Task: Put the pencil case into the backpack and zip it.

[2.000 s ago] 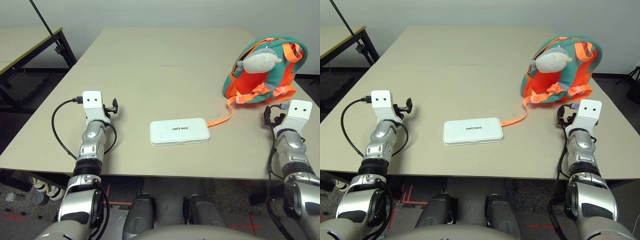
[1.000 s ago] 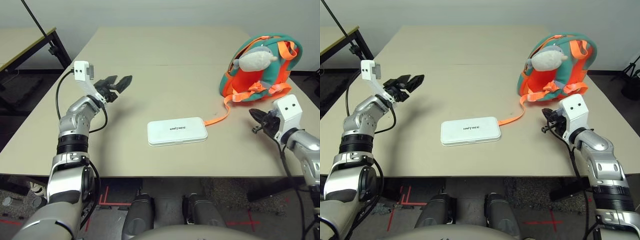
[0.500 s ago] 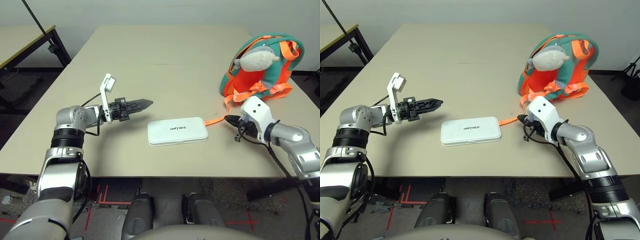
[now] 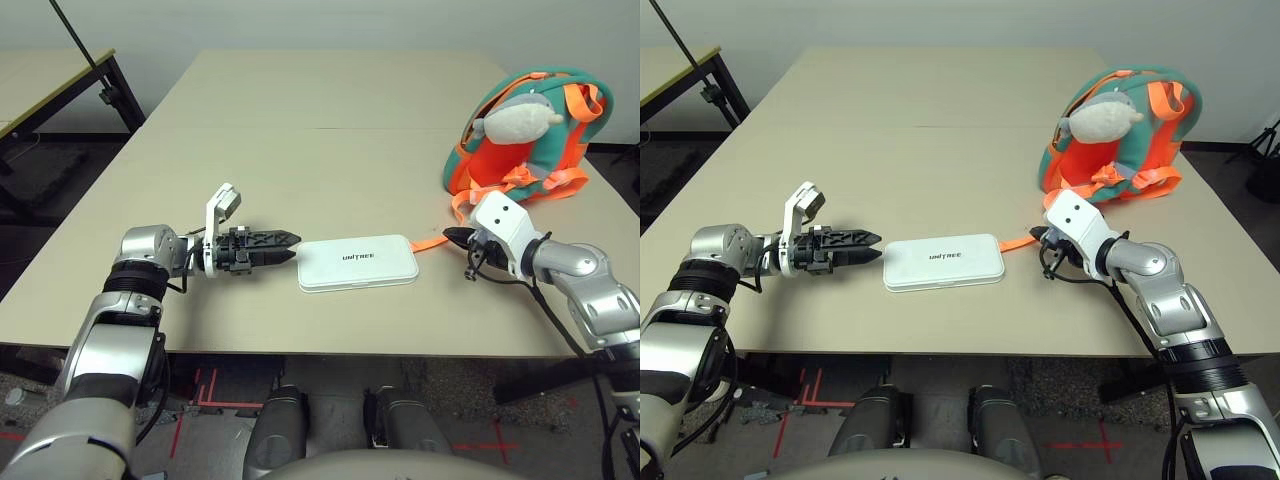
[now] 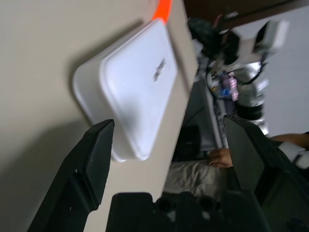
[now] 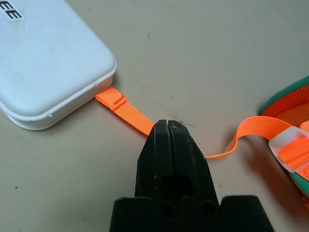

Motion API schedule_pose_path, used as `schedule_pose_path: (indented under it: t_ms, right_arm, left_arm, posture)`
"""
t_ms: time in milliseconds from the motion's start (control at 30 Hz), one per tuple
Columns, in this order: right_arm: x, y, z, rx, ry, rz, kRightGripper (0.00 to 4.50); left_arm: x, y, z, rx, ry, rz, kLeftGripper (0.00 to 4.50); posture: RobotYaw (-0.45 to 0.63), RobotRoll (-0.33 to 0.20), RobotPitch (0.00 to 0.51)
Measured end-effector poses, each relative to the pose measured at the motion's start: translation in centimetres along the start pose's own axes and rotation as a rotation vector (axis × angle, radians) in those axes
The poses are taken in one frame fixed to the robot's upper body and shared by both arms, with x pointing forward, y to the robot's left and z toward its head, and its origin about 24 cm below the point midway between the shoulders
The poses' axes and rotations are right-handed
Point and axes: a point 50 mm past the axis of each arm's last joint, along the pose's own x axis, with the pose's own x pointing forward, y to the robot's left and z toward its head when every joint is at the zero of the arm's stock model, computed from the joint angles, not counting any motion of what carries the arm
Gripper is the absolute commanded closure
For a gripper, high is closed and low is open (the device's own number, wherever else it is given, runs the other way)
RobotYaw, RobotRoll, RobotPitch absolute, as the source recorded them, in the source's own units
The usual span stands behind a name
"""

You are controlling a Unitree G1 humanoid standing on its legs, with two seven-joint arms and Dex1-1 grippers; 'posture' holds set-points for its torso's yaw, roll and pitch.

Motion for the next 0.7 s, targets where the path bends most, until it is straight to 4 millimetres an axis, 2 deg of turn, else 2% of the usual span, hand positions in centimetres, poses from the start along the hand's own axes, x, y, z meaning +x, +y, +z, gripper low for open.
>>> schedule_pose_path:
  t_ms: [367,700]
  right_arm:
    - [0.3,-0.1,0.4,-0.066,0.027,0.016,4.47]
    - [0.8,0.7,-1.2,-0.165,0.144,0.078,4.47]
  left_arm:
    - [-0.4,0.5,0.0,-0.013,0.032,0.068,0.0]
    - [-0.6,0.8,0.1,-0.001,0.031,0.078,0.0]
  posture:
    - [0.09,0.0,0.048]
    - [0.09,0.0,0.053]
